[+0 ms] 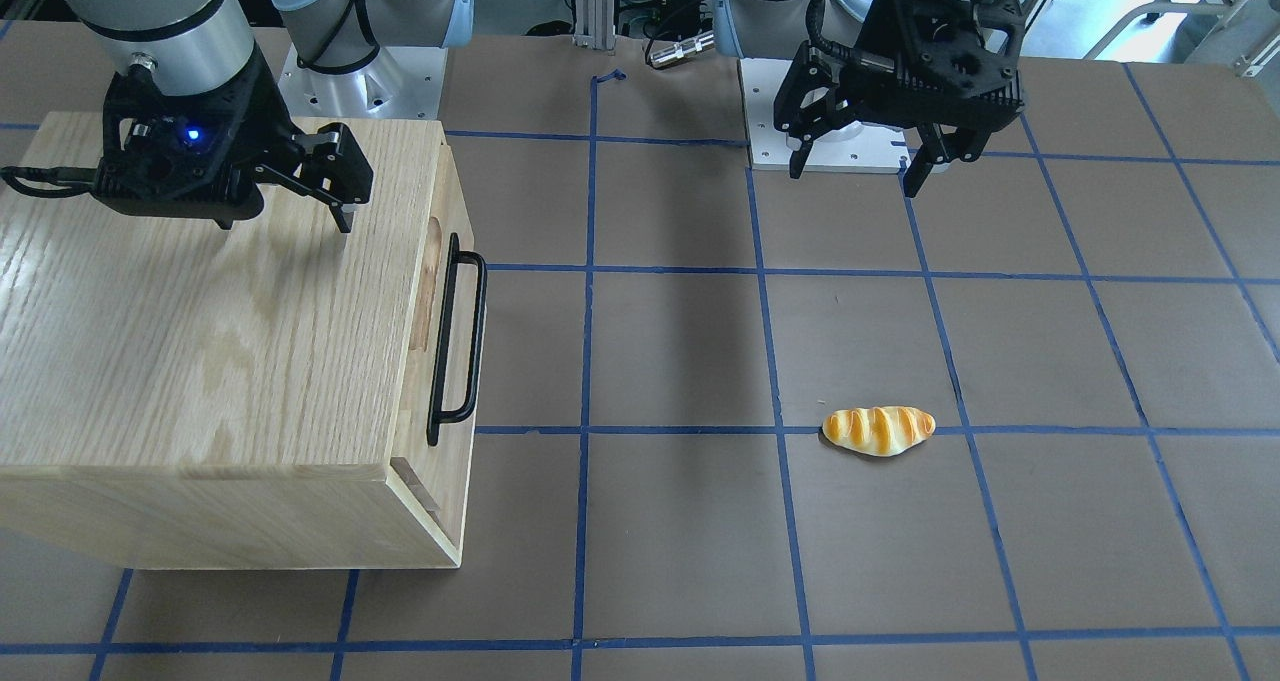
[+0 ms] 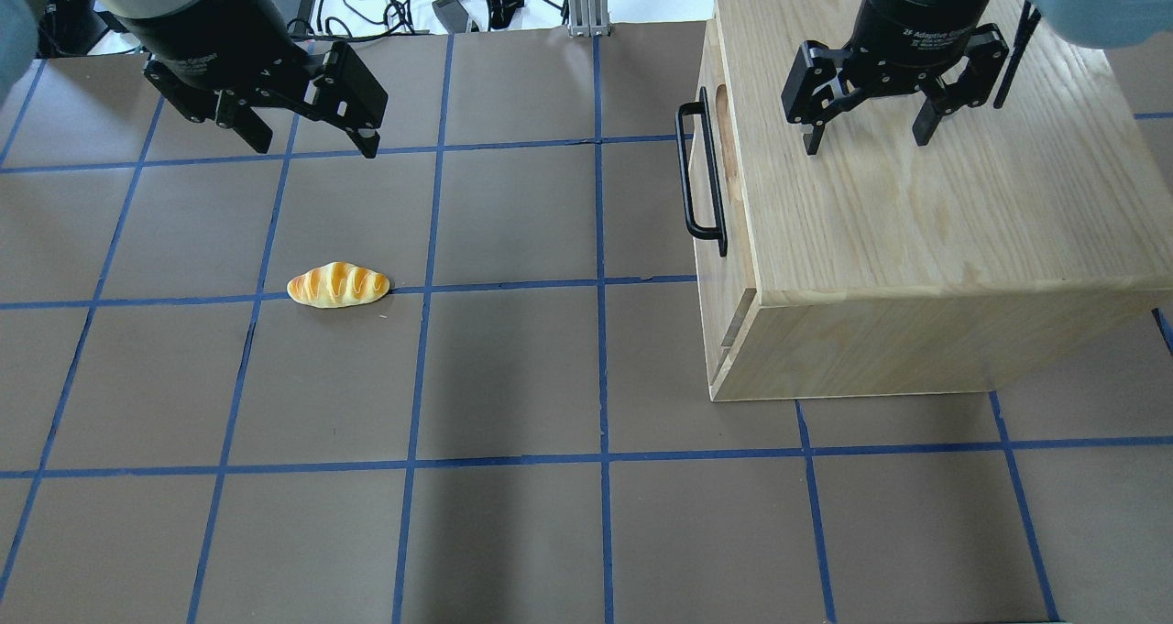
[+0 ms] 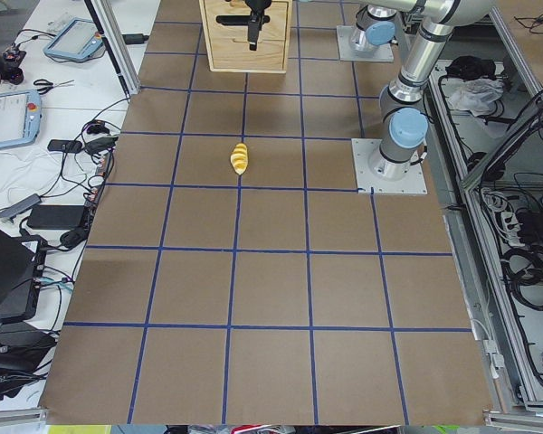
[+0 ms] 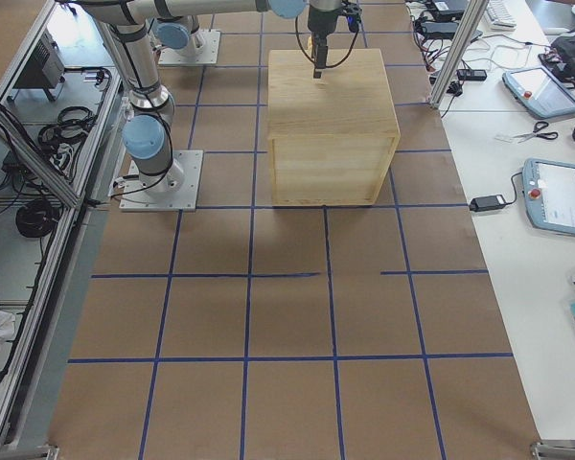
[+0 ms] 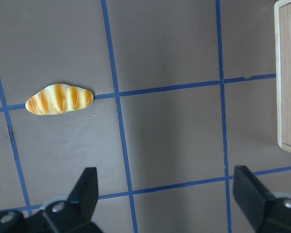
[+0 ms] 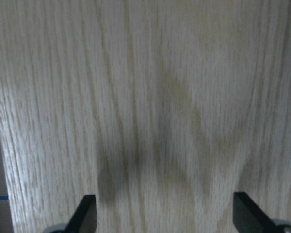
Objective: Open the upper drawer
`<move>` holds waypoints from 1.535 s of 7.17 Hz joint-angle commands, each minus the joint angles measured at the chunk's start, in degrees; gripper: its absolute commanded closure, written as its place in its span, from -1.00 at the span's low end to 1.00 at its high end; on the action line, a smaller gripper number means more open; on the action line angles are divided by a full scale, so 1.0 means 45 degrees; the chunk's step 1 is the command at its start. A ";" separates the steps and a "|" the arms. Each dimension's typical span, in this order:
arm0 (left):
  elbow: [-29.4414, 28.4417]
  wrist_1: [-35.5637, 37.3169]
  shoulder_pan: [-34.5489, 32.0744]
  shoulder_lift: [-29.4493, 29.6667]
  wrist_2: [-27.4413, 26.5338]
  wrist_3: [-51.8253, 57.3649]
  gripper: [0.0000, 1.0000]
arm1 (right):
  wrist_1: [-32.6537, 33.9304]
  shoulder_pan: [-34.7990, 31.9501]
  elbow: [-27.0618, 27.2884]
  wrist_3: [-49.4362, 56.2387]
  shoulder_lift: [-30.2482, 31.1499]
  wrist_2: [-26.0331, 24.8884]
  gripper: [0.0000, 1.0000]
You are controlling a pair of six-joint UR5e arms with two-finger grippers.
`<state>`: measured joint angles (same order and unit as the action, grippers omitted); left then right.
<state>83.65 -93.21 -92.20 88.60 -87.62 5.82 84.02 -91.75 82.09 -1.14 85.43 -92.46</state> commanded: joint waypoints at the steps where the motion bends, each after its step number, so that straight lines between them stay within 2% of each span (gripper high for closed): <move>1: 0.0063 0.0011 0.0098 -0.0001 -0.0118 0.0113 -1.00 | 0.0000 0.0018 0.0020 0.0018 -0.0001 0.0000 -1.00; 4: 0.0412 0.0534 -0.0154 0.0427 0.0795 -0.0237 -1.00 | 0.0000 -0.0001 0.0000 -0.0001 -0.0001 0.0000 -1.00; 5: 0.0666 0.1583 -0.0291 0.0661 0.0703 -0.0238 -1.00 | 0.0000 0.0018 0.0000 -0.0001 -0.0001 0.0000 -1.00; 8: 0.0727 0.1516 -0.0350 0.0858 0.0351 -0.0567 -1.00 | 0.0000 -0.0001 0.0000 0.0018 -0.0001 0.0000 -1.00; 9: 0.0766 0.1612 -0.0660 0.1129 0.1162 -0.1846 -1.00 | 0.0000 -0.0001 0.0000 -0.0001 -0.0001 0.0000 -1.00; 11: 0.0766 0.3592 -0.1693 0.2395 0.2549 -0.3296 -1.00 | 0.0000 -0.0001 0.0000 0.0018 -0.0001 0.0000 -1.00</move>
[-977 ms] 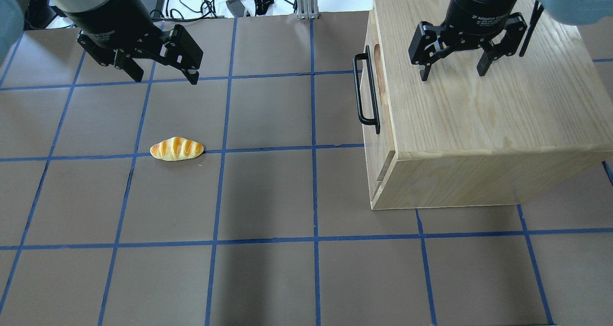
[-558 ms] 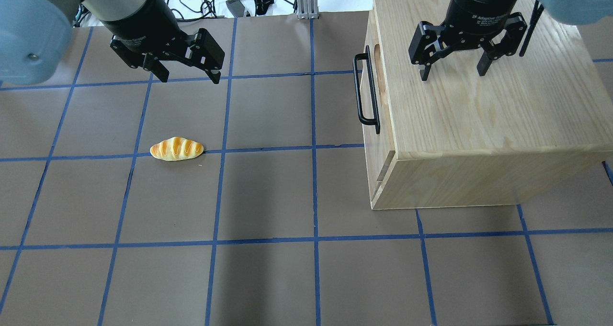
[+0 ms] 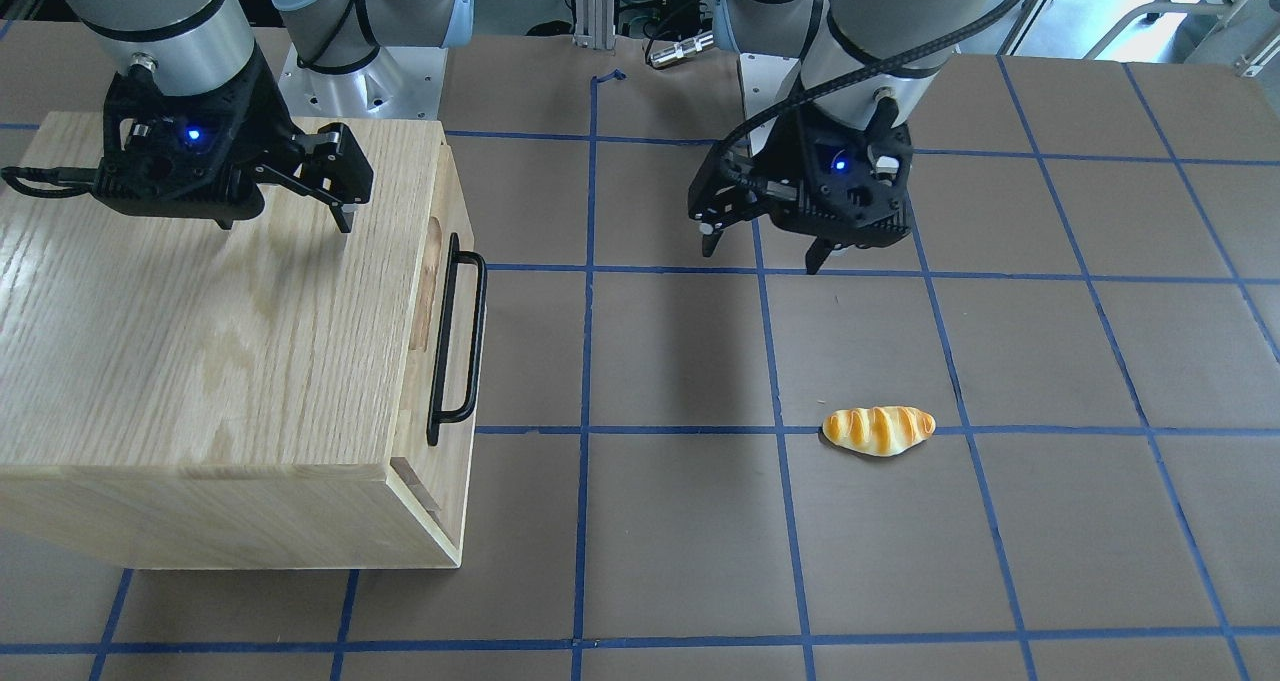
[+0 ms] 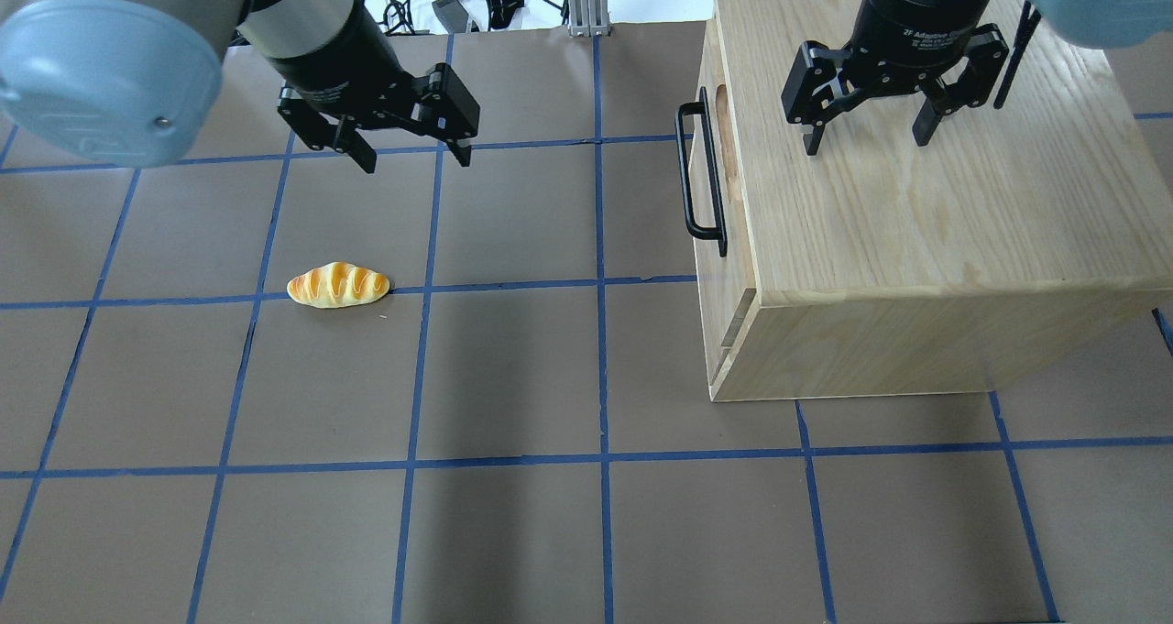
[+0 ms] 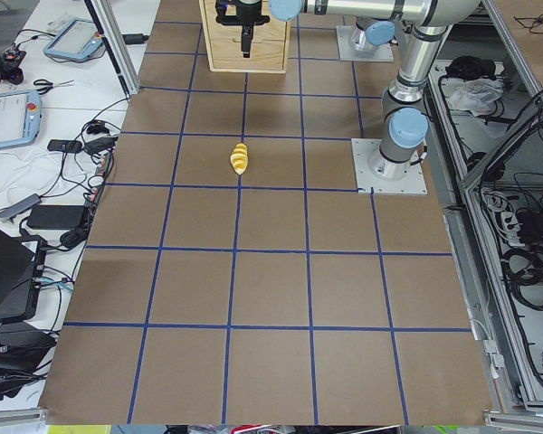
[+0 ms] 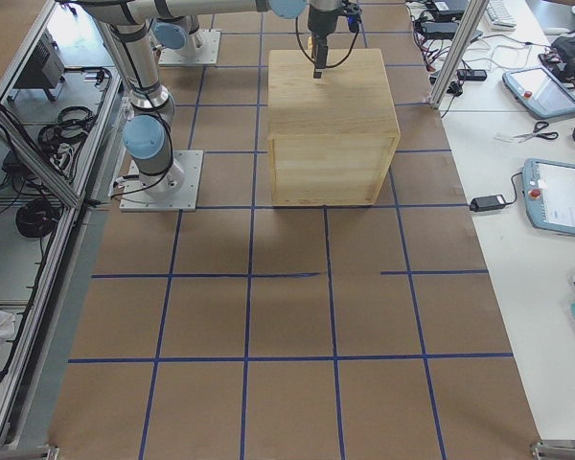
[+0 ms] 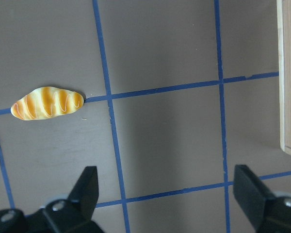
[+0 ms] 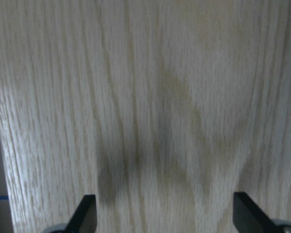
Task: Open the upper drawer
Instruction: 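Move the left gripper toward the black drawer handle on the cabinet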
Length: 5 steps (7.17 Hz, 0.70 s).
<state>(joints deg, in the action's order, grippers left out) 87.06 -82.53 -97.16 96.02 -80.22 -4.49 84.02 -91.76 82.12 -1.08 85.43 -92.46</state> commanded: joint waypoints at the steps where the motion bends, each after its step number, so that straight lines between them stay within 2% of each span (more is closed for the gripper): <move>1: 0.0009 0.2429 -0.0829 0.1216 0.1705 -0.2155 -1.00 | 0.0000 0.0019 -0.0006 -0.0014 0.0000 0.0000 -1.00; 2: 0.0009 0.2712 -0.1140 0.1588 0.2834 -0.3346 -1.00 | 0.0000 0.0019 -0.0006 -0.0014 0.0000 0.0000 -1.00; 4: 0.0009 0.4698 -0.1727 0.2253 0.3060 -0.5009 -1.00 | 0.0000 0.0000 0.0014 -0.0014 0.0000 0.0000 -1.00; 5: 0.0009 0.4765 -0.1865 0.2546 0.3061 -0.5076 -1.00 | 0.0000 0.0000 -0.0006 -0.0014 0.0000 0.0000 -1.00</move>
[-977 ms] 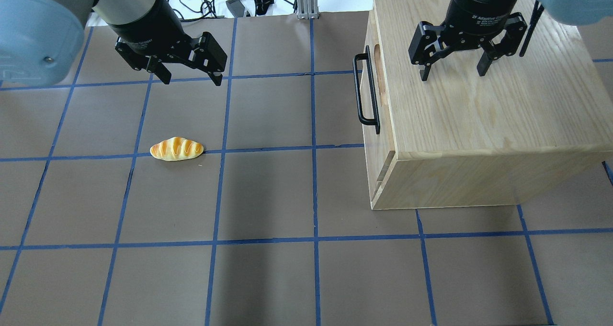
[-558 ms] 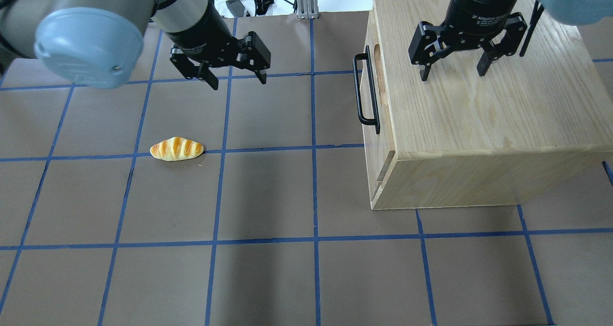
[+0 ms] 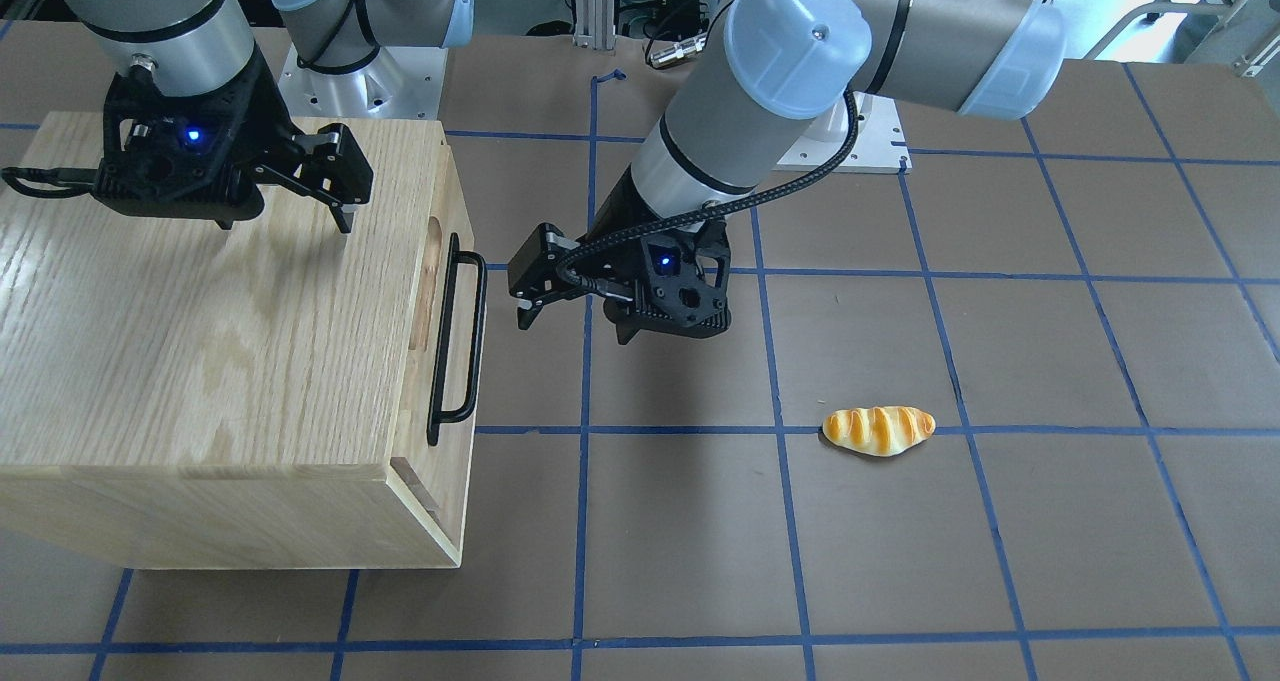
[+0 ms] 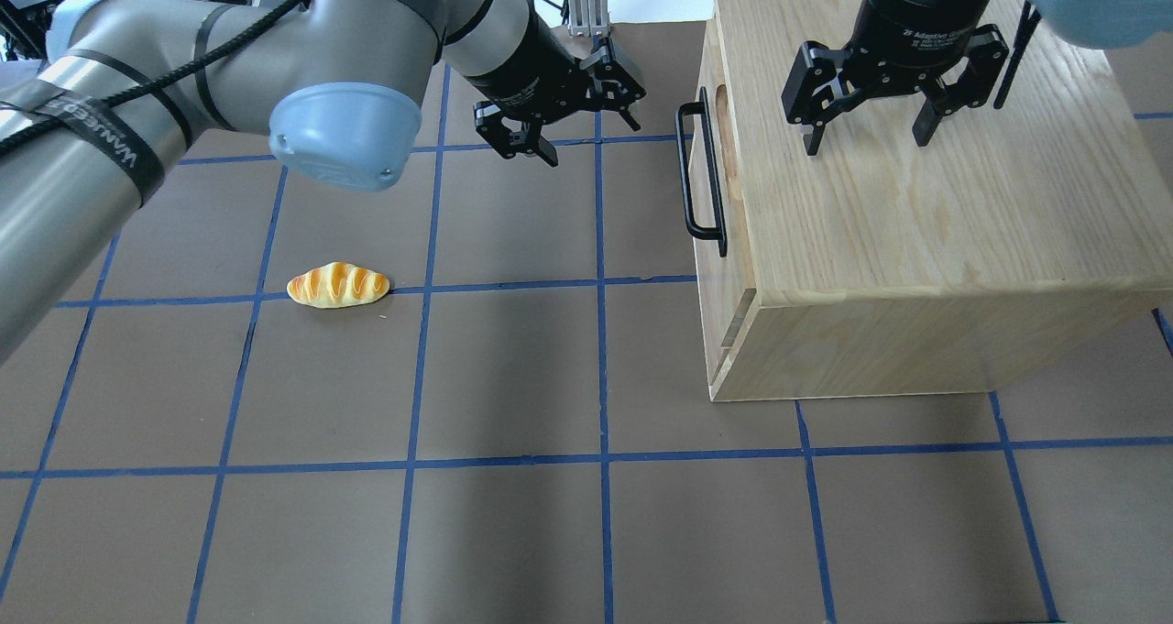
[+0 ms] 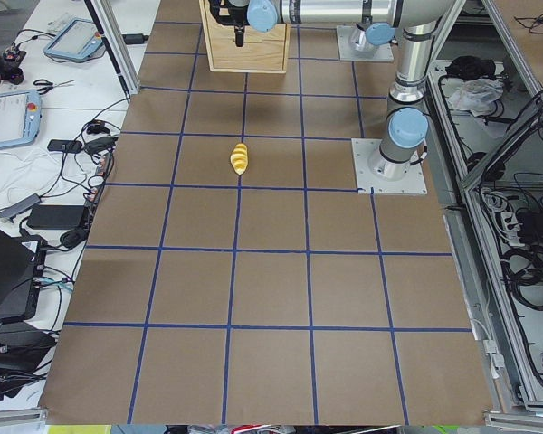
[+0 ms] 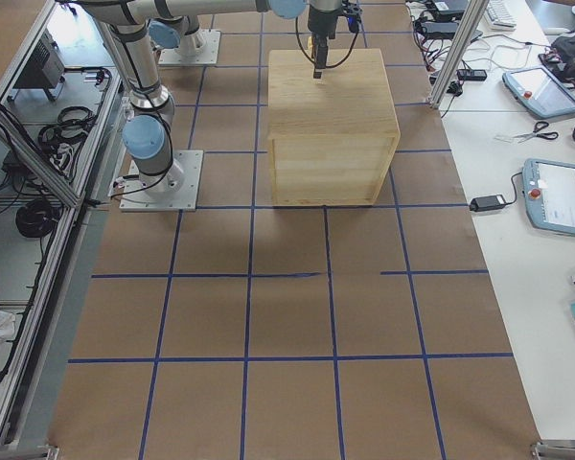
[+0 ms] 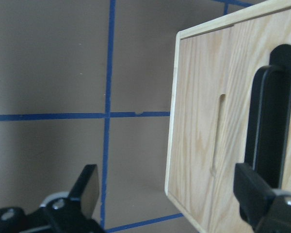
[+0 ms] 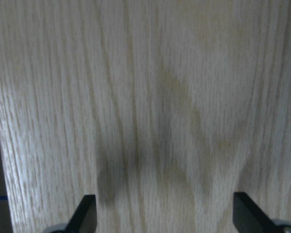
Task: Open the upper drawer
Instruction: 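Move the left gripper toward the black drawer handle on the cabinet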
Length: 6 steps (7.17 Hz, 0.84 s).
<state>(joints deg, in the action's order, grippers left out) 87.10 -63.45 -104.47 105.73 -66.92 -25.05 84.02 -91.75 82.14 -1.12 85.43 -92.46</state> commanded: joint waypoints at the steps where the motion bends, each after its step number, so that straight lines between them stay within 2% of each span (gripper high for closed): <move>1: 0.0000 0.0622 -0.0473 0.0527 0.0085 -0.0547 -1.00 | 0.0000 -0.0002 0.0007 -0.0005 0.0000 0.0000 -1.00; 6: 0.0000 0.1090 -0.0885 0.0918 0.0066 -0.0802 -1.00 | 0.0000 -0.0002 -0.0012 -0.0005 0.0000 0.0000 -1.00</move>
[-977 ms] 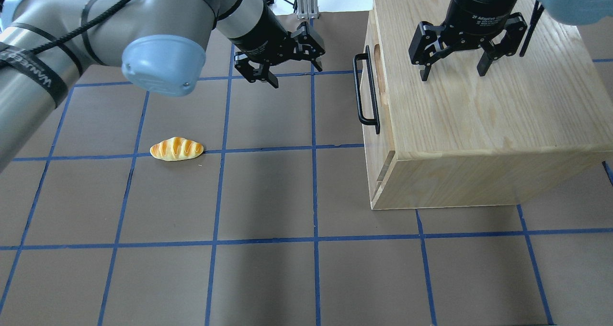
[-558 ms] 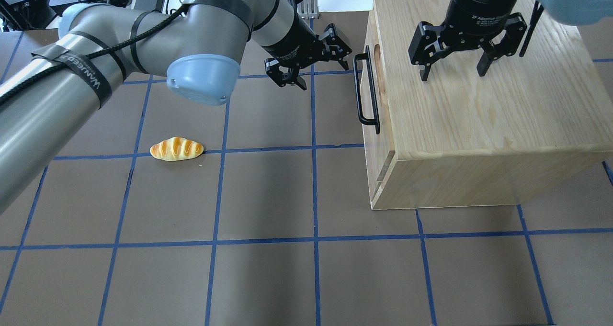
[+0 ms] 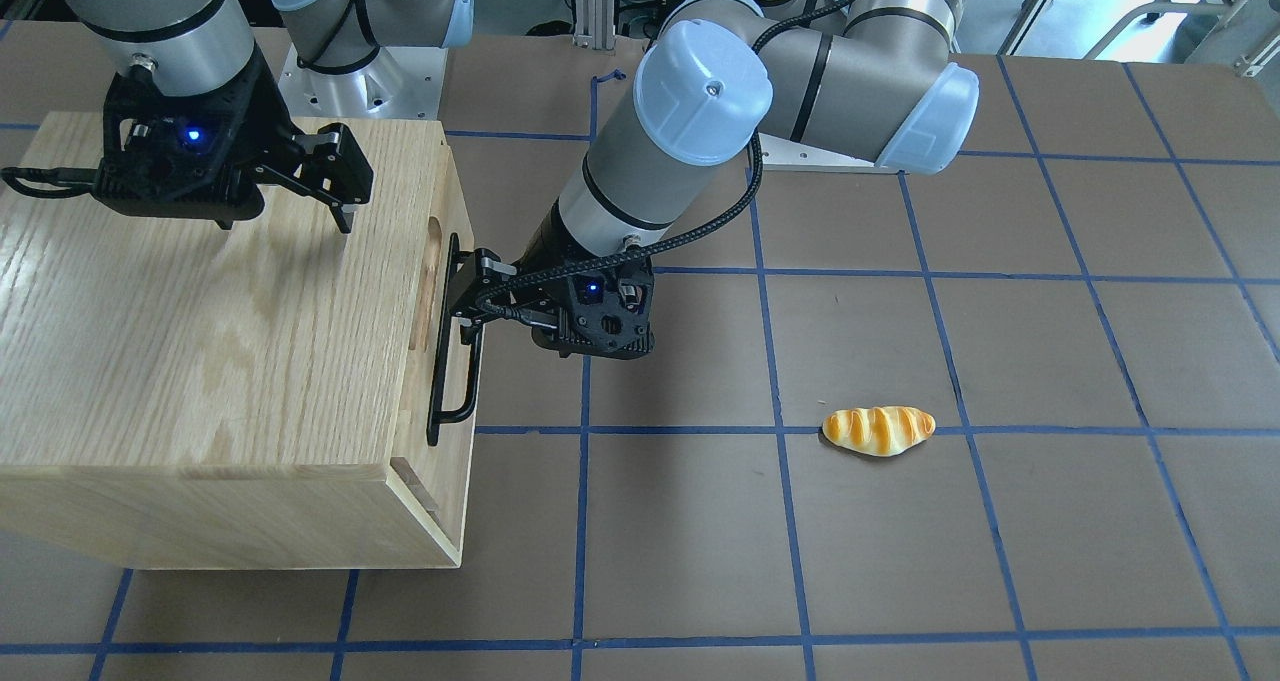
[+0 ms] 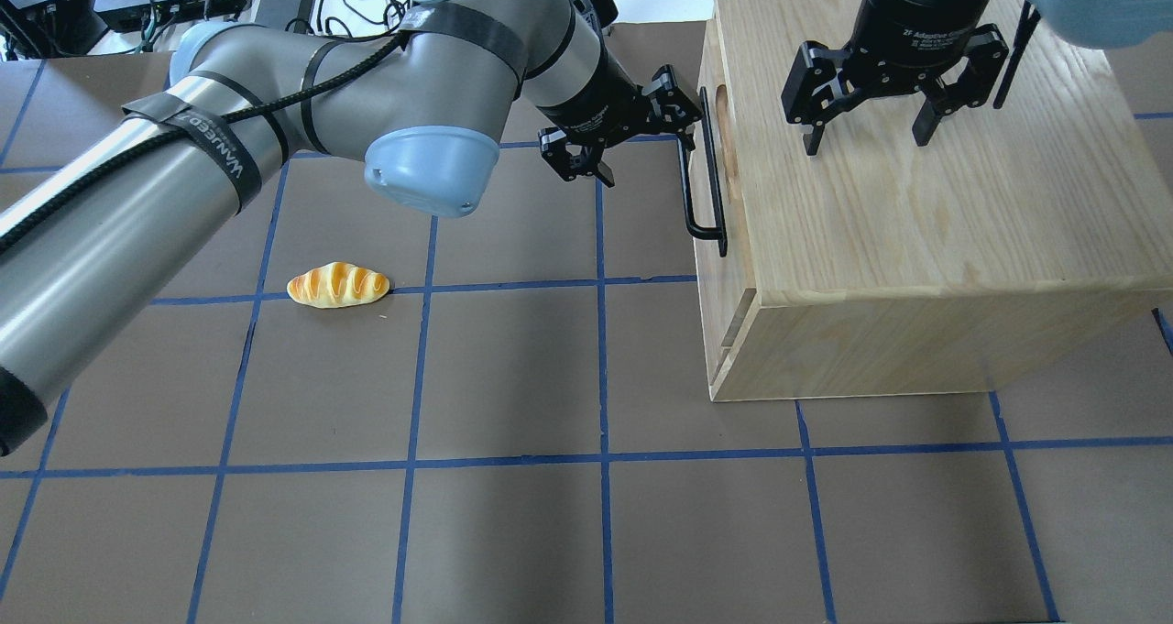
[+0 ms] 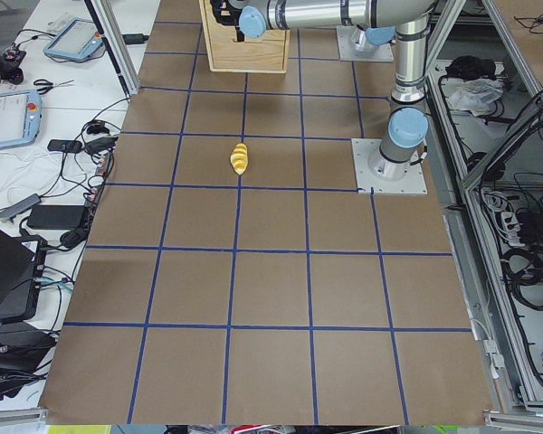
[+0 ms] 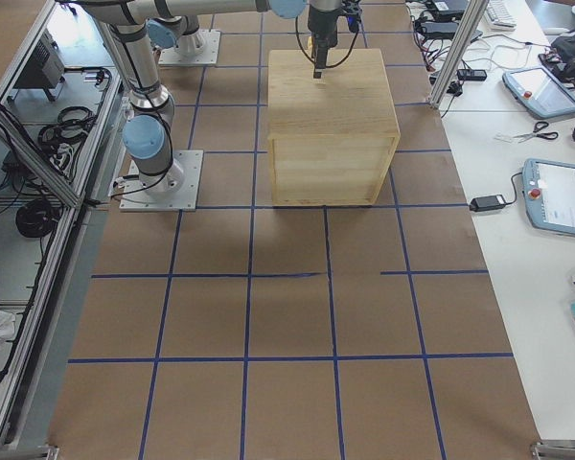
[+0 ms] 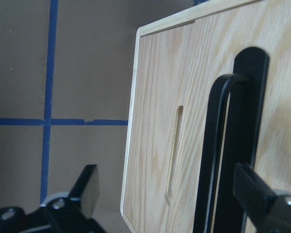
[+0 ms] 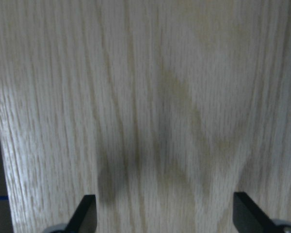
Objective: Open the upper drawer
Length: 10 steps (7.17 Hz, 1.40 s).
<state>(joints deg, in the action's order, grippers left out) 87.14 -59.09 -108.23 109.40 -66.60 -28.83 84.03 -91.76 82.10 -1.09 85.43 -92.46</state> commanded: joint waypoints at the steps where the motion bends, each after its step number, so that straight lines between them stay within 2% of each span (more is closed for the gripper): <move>1: -0.0009 0.0163 -0.0051 0.0141 -0.0043 0.0098 -1.00 | 0.0000 0.0000 0.0016 -0.0011 -0.0001 0.0000 -1.00; 7: 0.0167 0.0455 -0.0129 0.0357 -0.0180 0.0719 -1.00 | 0.0000 0.0000 -0.0003 -0.0011 -0.0001 0.0000 -1.00; 9: 0.0245 0.0359 -0.0013 0.0026 -0.1327 0.1773 -1.00 | 0.0000 0.0000 -0.0003 -0.0011 -0.0001 0.0000 -1.00; 10: 0.0264 0.0223 0.0027 -0.0091 -0.1410 0.1875 -1.00 | 0.0000 0.0000 -0.0003 0.0009 -0.0001 0.0000 -1.00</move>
<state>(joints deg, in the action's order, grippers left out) 88.18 -57.49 -108.40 109.71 -71.53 -21.86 84.02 -91.76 82.12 -1.10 85.43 -92.46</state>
